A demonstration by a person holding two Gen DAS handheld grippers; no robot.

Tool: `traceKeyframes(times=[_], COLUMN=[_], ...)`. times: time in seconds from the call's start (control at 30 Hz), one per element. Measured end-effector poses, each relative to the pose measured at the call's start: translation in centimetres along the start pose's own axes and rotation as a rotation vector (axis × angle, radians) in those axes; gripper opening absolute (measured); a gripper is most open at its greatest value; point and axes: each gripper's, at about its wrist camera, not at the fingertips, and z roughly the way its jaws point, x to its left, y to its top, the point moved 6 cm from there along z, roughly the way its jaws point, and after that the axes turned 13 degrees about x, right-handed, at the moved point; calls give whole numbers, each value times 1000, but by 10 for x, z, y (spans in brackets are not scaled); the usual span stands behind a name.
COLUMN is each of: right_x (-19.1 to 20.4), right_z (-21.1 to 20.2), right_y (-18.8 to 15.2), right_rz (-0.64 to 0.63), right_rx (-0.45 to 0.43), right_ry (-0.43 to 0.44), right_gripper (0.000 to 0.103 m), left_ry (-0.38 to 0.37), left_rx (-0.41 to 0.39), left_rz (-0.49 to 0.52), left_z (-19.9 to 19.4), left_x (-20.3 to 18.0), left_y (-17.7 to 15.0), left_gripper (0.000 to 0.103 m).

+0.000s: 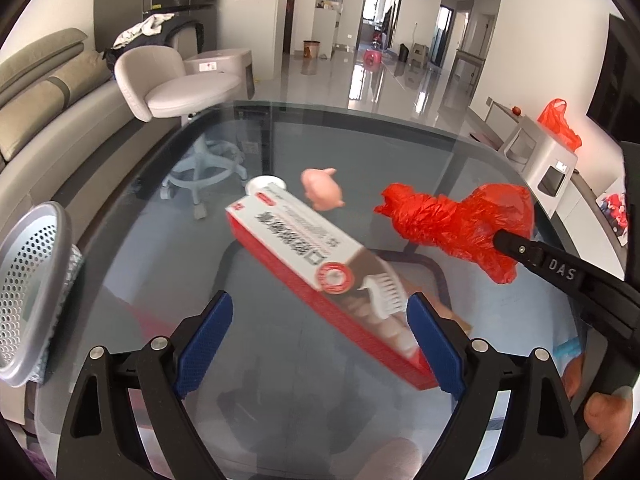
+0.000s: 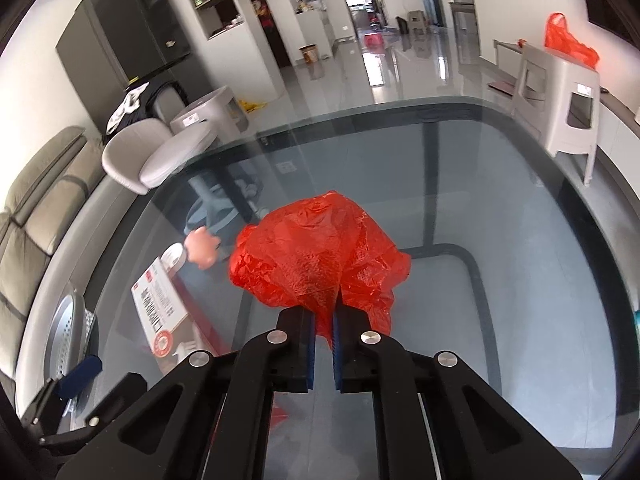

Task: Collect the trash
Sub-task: 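Grasp the red-and-white toothpaste box with the left tool while the right tool lifts the bag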

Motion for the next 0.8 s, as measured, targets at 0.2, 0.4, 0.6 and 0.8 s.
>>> traceKeyframes(times=[0.2,0.4,0.6,0.8], right_x=[-23,-27,-30,-26], right_z=[-7,-9,-12,-13], right_y=[0,-1,0,-2], right_rz=[50,50,71,62], right_rx=[-4,-4,-11,-6], right_ry=[22,24,29,34], right_gripper=[7,7,7,7], left_ry=[-1,29,106,170], left_rx=[29,46,65,75], left_rz=[-2,2,0,15], left_z=[15,27,38,44], left_x=[-24,-38,-46,-45], left_y=[2,3,15,13], left_gripper=[87,87,87,87])
